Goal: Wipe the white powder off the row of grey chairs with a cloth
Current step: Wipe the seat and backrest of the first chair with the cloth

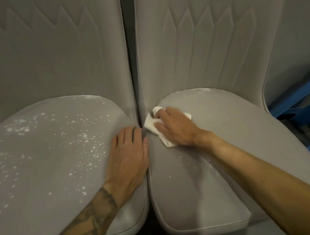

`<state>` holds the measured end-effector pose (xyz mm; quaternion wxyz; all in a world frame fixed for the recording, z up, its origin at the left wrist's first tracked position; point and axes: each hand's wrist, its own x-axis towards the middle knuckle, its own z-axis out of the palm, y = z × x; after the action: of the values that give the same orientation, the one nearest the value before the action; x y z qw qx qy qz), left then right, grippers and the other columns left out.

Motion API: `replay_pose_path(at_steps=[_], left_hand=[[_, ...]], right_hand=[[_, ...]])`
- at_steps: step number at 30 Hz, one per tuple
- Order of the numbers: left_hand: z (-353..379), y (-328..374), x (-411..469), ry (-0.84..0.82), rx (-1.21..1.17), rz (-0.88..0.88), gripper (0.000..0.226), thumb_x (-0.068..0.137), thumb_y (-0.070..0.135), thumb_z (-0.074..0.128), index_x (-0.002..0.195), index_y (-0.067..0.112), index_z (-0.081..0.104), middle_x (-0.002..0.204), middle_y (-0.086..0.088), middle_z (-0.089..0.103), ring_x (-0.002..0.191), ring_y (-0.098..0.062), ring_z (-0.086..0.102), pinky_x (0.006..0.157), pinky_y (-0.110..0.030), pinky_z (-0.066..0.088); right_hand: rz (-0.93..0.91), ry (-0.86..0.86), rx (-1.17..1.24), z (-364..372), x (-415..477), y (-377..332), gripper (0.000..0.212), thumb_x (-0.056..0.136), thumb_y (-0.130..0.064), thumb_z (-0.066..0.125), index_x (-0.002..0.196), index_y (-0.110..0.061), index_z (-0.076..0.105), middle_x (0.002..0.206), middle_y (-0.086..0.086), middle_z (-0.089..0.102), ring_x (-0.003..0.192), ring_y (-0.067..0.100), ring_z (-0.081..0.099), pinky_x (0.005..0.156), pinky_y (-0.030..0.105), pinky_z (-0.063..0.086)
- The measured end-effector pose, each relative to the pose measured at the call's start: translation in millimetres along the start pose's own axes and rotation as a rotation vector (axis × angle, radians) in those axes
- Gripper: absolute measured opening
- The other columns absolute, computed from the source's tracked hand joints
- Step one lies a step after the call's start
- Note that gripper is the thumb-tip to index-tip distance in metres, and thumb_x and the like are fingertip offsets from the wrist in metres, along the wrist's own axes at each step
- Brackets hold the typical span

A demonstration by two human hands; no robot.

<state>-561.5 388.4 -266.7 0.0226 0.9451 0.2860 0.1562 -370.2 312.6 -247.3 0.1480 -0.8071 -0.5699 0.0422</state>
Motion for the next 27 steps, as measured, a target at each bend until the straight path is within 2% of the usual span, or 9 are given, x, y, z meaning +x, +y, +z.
replay_pose_path(at_steps=[3,5,9,11,15,17,21,25,27], left_hand=[[2,-1,0,-0.006,0.006,0.012,0.04,0.106,0.026,0.032,0.13,0.007,0.057,0.128,-0.017,0.06,0.114,-0.032,0.056,0.099,-0.047,0.047],[1,-1,0,-0.006,0.01,0.011,0.042,0.106,0.026,0.031,0.132,0.007,0.056,0.13,-0.017,0.059,0.116,-0.032,0.056,0.1,-0.047,0.047],[-1,1,-1,-0.024,0.028,-0.003,0.046,0.104,0.028,0.03,0.135,0.005,0.055,0.131,-0.018,0.059,0.117,-0.033,0.057,0.101,-0.048,0.048],[-1,1,-1,-0.021,0.013,0.0,0.046,0.103,0.026,0.031,0.134,0.004,0.055,0.13,-0.019,0.06,0.116,-0.034,0.058,0.1,-0.049,0.048],[2,-1,-2,0.001,-0.008,0.012,0.042,0.099,0.022,0.036,0.132,0.005,0.056,0.127,-0.018,0.06,0.114,-0.034,0.058,0.099,-0.048,0.047],[1,-1,-2,0.0,-0.01,0.0,0.043,0.096,0.021,0.038,0.132,0.004,0.056,0.127,-0.018,0.061,0.114,-0.034,0.058,0.099,-0.049,0.049],[2,0,-2,-0.024,-0.008,-0.001,0.05,0.095,0.024,0.033,0.134,0.001,0.056,0.129,-0.02,0.06,0.116,-0.036,0.059,0.102,-0.051,0.05],[2,-1,-2,-0.018,-0.041,0.009,0.042,0.097,0.022,0.035,0.131,0.005,0.054,0.126,-0.017,0.06,0.112,-0.033,0.058,0.098,-0.049,0.048],[0,-1,-2,-0.032,-0.025,0.01,0.043,0.097,0.021,0.034,0.132,0.006,0.054,0.126,-0.017,0.059,0.113,-0.033,0.056,0.099,-0.048,0.047]], right_hand=[[-0.168,-0.049,0.055,0,-31,-3,0.026,0.099,-0.04,0.043,0.114,-0.02,0.052,0.103,0.007,0.053,0.092,0.029,0.051,0.085,0.042,0.04],[-0.145,-0.064,0.004,-4,-20,8,0.029,0.1,-0.042,0.041,0.115,-0.02,0.051,0.105,0.009,0.054,0.094,0.032,0.053,0.085,0.044,0.042],[0.1,0.028,-0.035,-2,13,11,0.031,0.102,-0.038,0.042,0.121,-0.016,0.052,0.112,0.016,0.055,0.099,0.038,0.052,0.088,0.045,0.04],[0.054,0.036,-0.024,4,3,-4,0.03,0.102,-0.037,0.043,0.12,-0.015,0.052,0.112,0.016,0.054,0.098,0.037,0.051,0.088,0.045,0.039],[-0.14,-0.064,0.037,4,-31,-11,0.031,0.099,-0.043,0.039,0.113,-0.018,0.05,0.103,0.008,0.054,0.091,0.029,0.051,0.084,0.044,0.041],[-0.079,-0.062,0.051,0,-14,-3,0.03,0.098,-0.043,0.04,0.111,-0.018,0.048,0.105,0.008,0.055,0.094,0.032,0.052,0.086,0.045,0.041],[0.081,0.02,0.02,1,17,-8,0.027,0.102,-0.032,0.045,0.116,-0.009,0.05,0.117,0.014,0.056,0.103,0.034,0.051,0.088,0.037,0.031],[-0.105,-0.01,0.135,3,-30,-24,0.023,0.101,-0.033,0.049,0.112,-0.014,0.049,0.109,0.009,0.058,0.095,0.027,0.05,0.081,0.034,0.032],[-0.093,-0.027,0.144,-4,-37,-9,0.025,0.1,-0.037,0.049,0.113,-0.016,0.044,0.106,0.008,0.06,0.095,0.028,0.053,0.082,0.038,0.038]])
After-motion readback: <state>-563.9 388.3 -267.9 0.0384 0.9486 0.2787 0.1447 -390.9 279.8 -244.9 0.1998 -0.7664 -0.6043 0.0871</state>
